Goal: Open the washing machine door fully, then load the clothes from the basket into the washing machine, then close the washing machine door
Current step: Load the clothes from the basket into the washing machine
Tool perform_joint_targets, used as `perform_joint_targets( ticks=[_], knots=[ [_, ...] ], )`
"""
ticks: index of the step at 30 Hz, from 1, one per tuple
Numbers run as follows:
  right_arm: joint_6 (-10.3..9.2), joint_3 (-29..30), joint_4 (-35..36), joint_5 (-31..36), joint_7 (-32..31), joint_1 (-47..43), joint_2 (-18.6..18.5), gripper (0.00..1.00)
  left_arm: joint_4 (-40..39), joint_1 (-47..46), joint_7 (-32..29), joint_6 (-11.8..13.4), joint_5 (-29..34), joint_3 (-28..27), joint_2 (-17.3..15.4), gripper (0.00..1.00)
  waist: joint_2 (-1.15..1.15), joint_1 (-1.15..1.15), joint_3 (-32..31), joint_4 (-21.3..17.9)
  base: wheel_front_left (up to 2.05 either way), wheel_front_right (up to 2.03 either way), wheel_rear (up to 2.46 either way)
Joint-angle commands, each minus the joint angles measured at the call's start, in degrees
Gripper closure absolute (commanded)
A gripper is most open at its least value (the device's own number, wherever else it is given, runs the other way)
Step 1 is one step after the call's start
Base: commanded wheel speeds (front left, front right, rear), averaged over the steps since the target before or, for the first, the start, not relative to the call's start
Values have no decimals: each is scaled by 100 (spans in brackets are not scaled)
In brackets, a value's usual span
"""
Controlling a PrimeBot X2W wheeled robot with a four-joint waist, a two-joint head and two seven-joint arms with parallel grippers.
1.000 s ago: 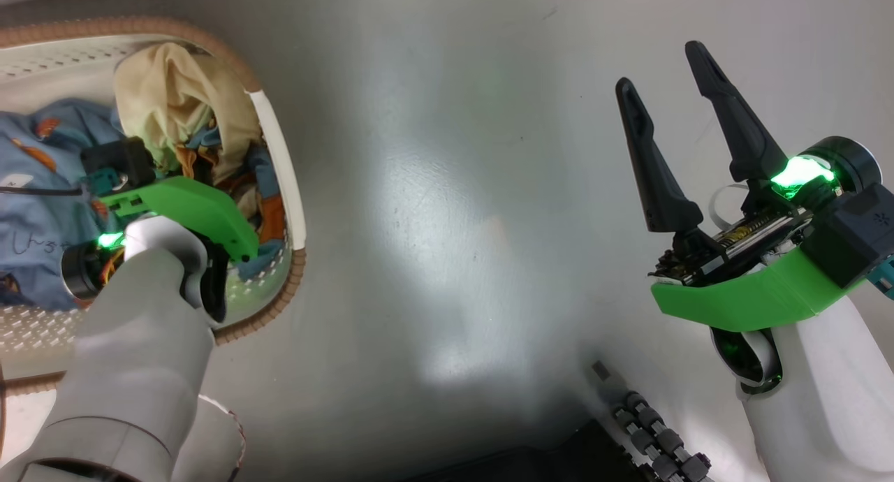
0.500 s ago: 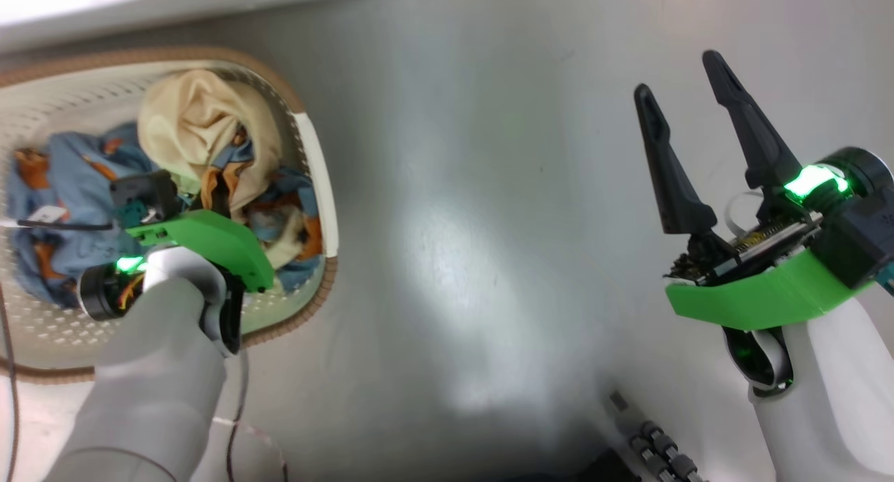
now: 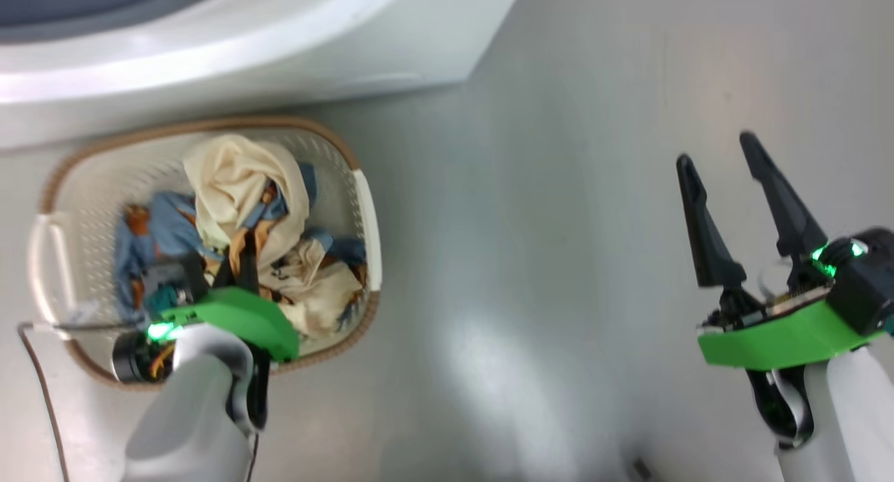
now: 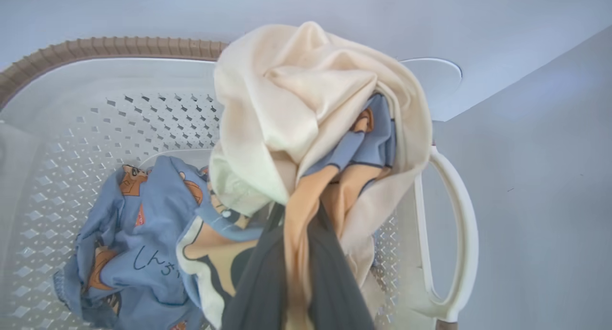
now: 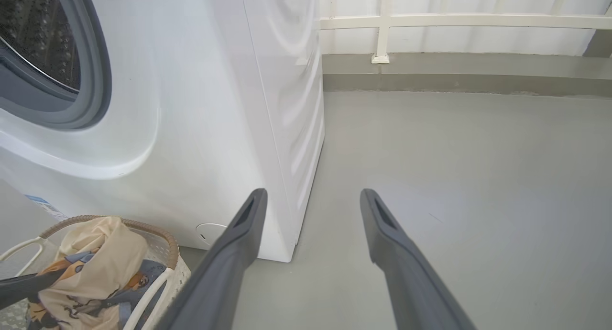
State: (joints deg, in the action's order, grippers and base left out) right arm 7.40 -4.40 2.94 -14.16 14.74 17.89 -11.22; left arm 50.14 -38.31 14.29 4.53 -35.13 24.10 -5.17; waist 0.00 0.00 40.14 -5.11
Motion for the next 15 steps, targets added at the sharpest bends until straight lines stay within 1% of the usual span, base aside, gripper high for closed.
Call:
perform_joint_targets(
  ticks=[1, 3, 6, 8, 9, 15],
  knots=[
    [9, -59, 85, 43, 26, -328, -17, 0, -279, 385, 70, 15, 194, -283, -91, 100, 0, 0, -656, 299, 0, 0, 0],
    [9, -47, 66, 54, 26, -387, -13, 0, -408, 491, 70, -1, 292, -372, -77, 100, 0, 0, -760, 332, 0, 0, 0],
    [9, -21, 6, 80, 26, -559, 6, 0, -801, 809, 70, -51, 585, -617, -34, 100, 0, 0, -1073, 429, 0, 0, 0],
    [9, -7, -38, 93, 26, -673, 23, 0, -1078, 1018, 71, -76, 787, -762, -8, 100, 0, 0, -1284, 490, 0, 0, 0],
    [9, 1, -74, 110, 26, -780, 39, 0, -1347, 1229, 71, -111, 933, -921, 22, 100, 0, 0, -1488, 548, 0, 0, 0],
    [9, 55, -165, 154, 13, -1063, 77, 0, -2037, 1768, 71, -221, 1373, -1210, 70, 100, 0, 0, -2059, 702, 0, 0, 0]
  ],
)
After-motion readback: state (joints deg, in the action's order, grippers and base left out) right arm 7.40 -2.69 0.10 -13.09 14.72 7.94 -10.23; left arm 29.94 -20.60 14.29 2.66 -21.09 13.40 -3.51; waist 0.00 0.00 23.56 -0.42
